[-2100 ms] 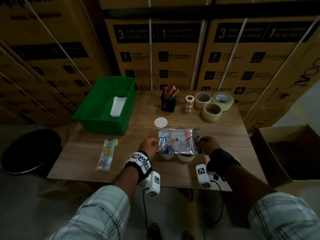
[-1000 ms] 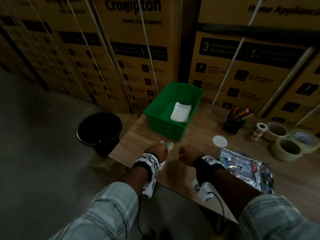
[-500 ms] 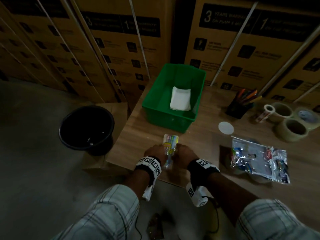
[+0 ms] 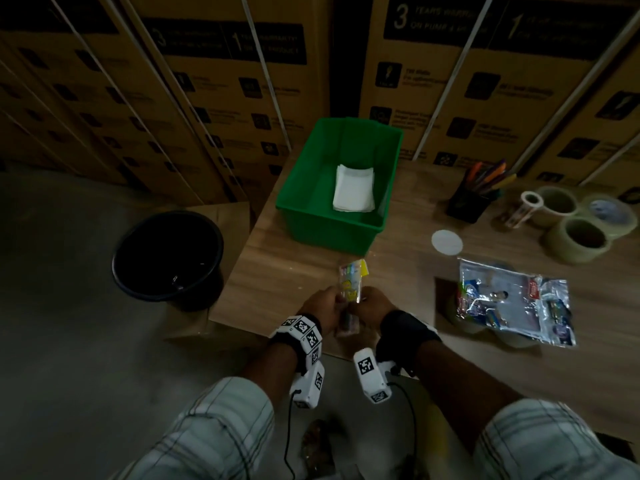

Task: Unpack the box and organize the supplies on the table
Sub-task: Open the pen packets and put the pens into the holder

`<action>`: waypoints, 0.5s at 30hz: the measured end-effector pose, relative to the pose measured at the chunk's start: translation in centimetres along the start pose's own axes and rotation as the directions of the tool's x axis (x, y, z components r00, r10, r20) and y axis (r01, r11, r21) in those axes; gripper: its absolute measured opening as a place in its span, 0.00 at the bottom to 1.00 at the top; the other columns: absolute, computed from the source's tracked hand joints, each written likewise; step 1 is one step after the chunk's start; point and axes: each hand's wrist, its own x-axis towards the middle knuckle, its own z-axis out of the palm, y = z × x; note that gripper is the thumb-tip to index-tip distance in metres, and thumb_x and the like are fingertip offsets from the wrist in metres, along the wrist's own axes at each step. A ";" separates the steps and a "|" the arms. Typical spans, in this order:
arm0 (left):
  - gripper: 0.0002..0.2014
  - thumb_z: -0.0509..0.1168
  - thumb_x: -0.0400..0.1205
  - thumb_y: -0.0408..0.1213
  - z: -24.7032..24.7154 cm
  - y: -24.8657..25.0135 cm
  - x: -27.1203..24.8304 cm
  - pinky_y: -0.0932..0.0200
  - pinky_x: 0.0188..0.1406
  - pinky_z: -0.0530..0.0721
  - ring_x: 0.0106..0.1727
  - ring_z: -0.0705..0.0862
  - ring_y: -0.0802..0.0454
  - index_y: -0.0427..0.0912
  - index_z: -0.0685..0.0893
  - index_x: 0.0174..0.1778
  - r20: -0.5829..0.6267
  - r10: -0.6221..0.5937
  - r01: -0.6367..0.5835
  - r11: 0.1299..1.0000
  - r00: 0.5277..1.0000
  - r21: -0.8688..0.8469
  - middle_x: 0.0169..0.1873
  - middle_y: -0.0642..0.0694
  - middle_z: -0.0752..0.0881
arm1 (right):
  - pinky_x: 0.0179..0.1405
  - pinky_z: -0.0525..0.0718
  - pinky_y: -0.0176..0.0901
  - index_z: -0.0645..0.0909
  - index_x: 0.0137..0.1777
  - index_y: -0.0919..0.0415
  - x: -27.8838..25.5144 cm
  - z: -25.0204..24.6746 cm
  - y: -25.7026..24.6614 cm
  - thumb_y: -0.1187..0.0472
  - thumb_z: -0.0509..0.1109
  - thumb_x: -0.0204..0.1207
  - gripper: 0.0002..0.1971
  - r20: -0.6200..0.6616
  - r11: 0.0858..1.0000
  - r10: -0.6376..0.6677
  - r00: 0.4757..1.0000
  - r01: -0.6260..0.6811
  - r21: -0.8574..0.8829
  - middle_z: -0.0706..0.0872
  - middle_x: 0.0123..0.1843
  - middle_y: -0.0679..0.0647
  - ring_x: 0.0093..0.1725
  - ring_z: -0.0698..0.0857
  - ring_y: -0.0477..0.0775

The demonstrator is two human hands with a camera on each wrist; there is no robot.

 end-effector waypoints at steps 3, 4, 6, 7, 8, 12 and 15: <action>0.15 0.62 0.80 0.39 0.7 1.3 -0.5 0.45 0.61 0.83 0.59 0.85 0.39 0.41 0.81 0.62 0.020 0.009 -0.009 1.000 1.000 -0.017 0.59 0.38 0.86 | 0.55 0.83 0.49 0.84 0.58 0.69 -0.9 -1.1 0.9 0.68 0.69 0.74 0.13 0.047 0.999 0.030 0.998 -0.032 0.042 0.87 0.55 0.64 0.51 0.85 0.58; 0.15 0.62 0.80 0.38 0.9 1.8 -0.8 0.46 0.60 0.83 0.58 0.85 0.38 0.41 0.82 0.62 0.017 0.014 -0.014 1.000 1.000 -0.009 0.59 0.38 0.87 | 0.57 0.83 0.49 0.83 0.59 0.69 -1.0 -1.6 1.3 0.69 0.69 0.74 0.14 0.054 0.998 0.027 0.998 -0.030 0.053 0.87 0.55 0.64 0.52 0.85 0.58; 0.13 0.61 0.81 0.35 1.2 3.2 -1.7 0.49 0.59 0.84 0.58 0.85 0.38 0.40 0.84 0.60 -0.006 0.026 -0.026 1.000 1.000 0.005 0.58 0.37 0.86 | 0.62 0.84 0.54 0.83 0.60 0.69 -1.7 -2.9 2.0 0.70 0.67 0.73 0.15 0.059 0.996 0.039 0.997 -0.043 0.075 0.86 0.58 0.67 0.55 0.86 0.61; 0.13 0.60 0.82 0.34 1.3 3.8 -2.1 0.50 0.58 0.84 0.58 0.85 0.38 0.40 0.84 0.59 -0.020 0.029 -0.029 1.000 0.999 0.007 0.58 0.37 0.87 | 0.62 0.84 0.57 0.83 0.60 0.69 -2.3 -3.8 2.1 0.71 0.67 0.72 0.16 0.063 0.996 0.047 0.997 -0.051 0.078 0.86 0.59 0.68 0.56 0.86 0.63; 0.12 0.60 0.82 0.34 1.3 3.9 -2.2 0.52 0.58 0.84 0.57 0.85 0.39 0.40 0.84 0.58 -0.030 0.029 -0.029 1.000 0.999 0.011 0.58 0.37 0.87 | 0.61 0.84 0.59 0.83 0.59 0.70 -2.2 -4.2 2.4 0.70 0.67 0.72 0.15 0.065 0.995 0.050 0.997 -0.056 0.079 0.87 0.58 0.69 0.57 0.87 0.65; 0.11 0.60 0.81 0.34 1.8 7.0 -3.2 0.54 0.56 0.83 0.55 0.85 0.41 0.41 0.85 0.56 -0.073 0.067 -0.060 0.994 0.995 0.092 0.55 0.39 0.87 | 0.49 0.87 0.59 0.84 0.51 0.68 -4.6 -8.3 3.4 0.64 0.69 0.73 0.10 0.054 0.994 0.065 0.996 -0.069 0.087 0.88 0.52 0.69 0.49 0.88 0.68; 0.10 0.60 0.82 0.35 2.5 9.9 -3.8 0.53 0.54 0.83 0.54 0.85 0.40 0.39 0.85 0.54 -0.074 0.094 -0.085 0.989 0.993 0.123 0.52 0.37 0.88 | 0.33 0.84 0.44 0.81 0.56 0.70 -6.4 -11.3 4.2 0.66 0.68 0.76 0.11 0.037 0.989 0.047 0.998 -0.052 0.141 0.85 0.48 0.64 0.44 0.85 0.60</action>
